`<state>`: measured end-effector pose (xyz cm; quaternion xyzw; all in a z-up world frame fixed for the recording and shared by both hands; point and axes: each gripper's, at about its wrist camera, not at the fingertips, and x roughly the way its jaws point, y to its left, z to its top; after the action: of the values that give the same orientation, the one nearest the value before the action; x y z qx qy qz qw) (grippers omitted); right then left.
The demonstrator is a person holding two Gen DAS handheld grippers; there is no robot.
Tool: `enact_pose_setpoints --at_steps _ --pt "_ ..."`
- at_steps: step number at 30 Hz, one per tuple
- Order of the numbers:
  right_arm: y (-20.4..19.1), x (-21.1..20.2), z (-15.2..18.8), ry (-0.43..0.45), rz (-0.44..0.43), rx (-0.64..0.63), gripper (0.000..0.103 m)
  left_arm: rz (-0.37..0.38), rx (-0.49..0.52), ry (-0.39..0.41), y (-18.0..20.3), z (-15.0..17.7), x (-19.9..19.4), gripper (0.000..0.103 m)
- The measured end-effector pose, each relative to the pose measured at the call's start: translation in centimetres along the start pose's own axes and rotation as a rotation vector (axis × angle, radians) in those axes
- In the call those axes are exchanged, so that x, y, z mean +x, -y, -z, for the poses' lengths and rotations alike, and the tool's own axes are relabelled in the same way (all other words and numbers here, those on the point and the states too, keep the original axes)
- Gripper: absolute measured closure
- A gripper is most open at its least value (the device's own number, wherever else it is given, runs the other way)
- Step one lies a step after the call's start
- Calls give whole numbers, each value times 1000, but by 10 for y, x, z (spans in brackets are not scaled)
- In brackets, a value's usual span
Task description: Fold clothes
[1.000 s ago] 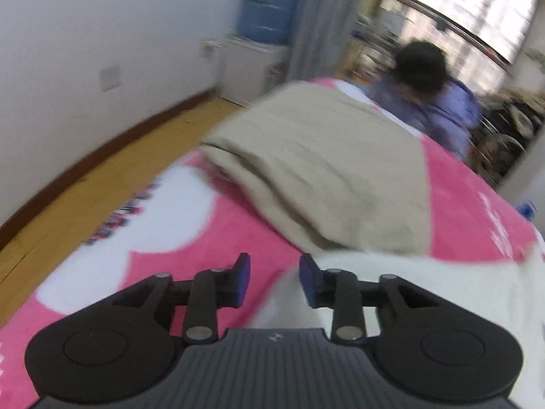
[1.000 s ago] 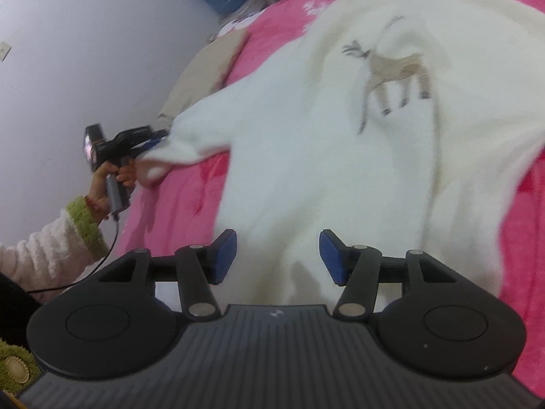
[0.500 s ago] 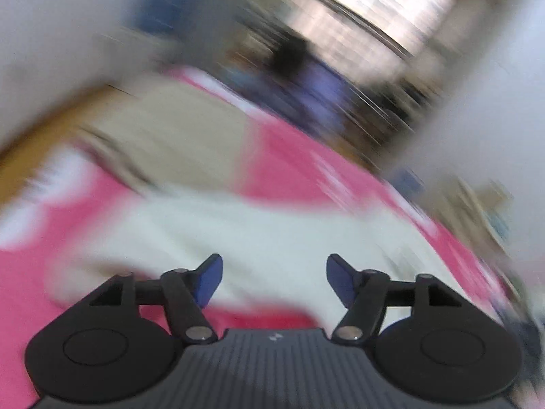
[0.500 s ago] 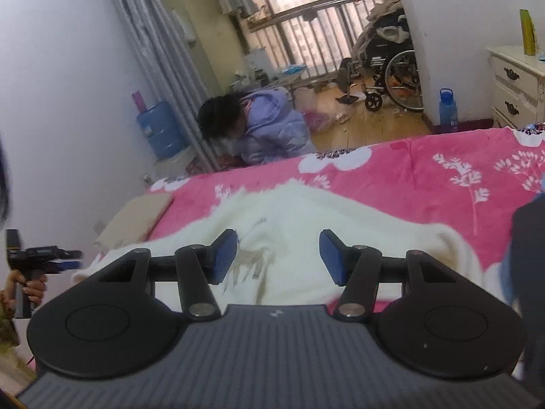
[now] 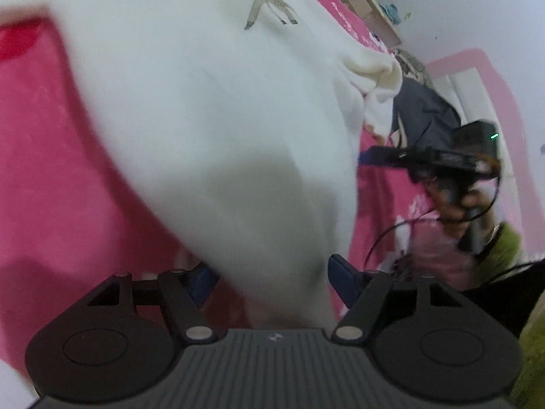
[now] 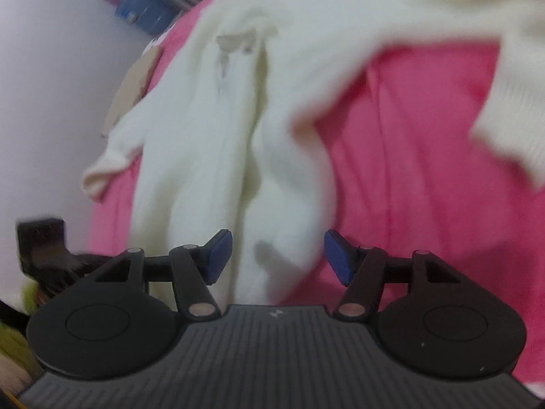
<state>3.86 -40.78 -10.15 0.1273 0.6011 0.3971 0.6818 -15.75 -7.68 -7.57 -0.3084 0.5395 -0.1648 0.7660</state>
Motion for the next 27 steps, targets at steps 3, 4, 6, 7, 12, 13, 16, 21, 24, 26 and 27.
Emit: enact_pose_setpoints --at_steps 3,4,6,7,12,13,16,21,24,26,27 --pt "-5 3 10 5 8 -3 71 -62 15 25 -2 -2 9 60" --pt "-7 3 12 4 28 -11 85 -73 19 33 -2 -2 10 70" --pt "-6 -2 11 9 48 -10 95 -82 33 60 0 1 7 80" --pt "-5 -6 10 19 35 -5 96 -81 32 73 0 2 4 83" --pt "-10 -28 -11 87 -44 4 97 -29 -19 191 -12 -5 -38 86" --pt "-8 -28 -18 96 -68 32 97 -18 -55 224 -20 -9 -47 86" --pt "-1 -24 -37 117 -120 109 97 -2 -177 309 -50 -21 -66 86" --pt "12 6 -61 121 -86 196 95 -16 -358 378 -97 -39 -66 86" --pt "17 5 -59 141 -63 202 92 -14 -442 375 -119 -43 -59 86" --pt "12 -8 -52 199 -7 145 83 -8 -458 385 -128 -44 -58 86" --pt "9 -15 -48 228 22 109 74 -2 -468 390 -132 -44 -58 86"
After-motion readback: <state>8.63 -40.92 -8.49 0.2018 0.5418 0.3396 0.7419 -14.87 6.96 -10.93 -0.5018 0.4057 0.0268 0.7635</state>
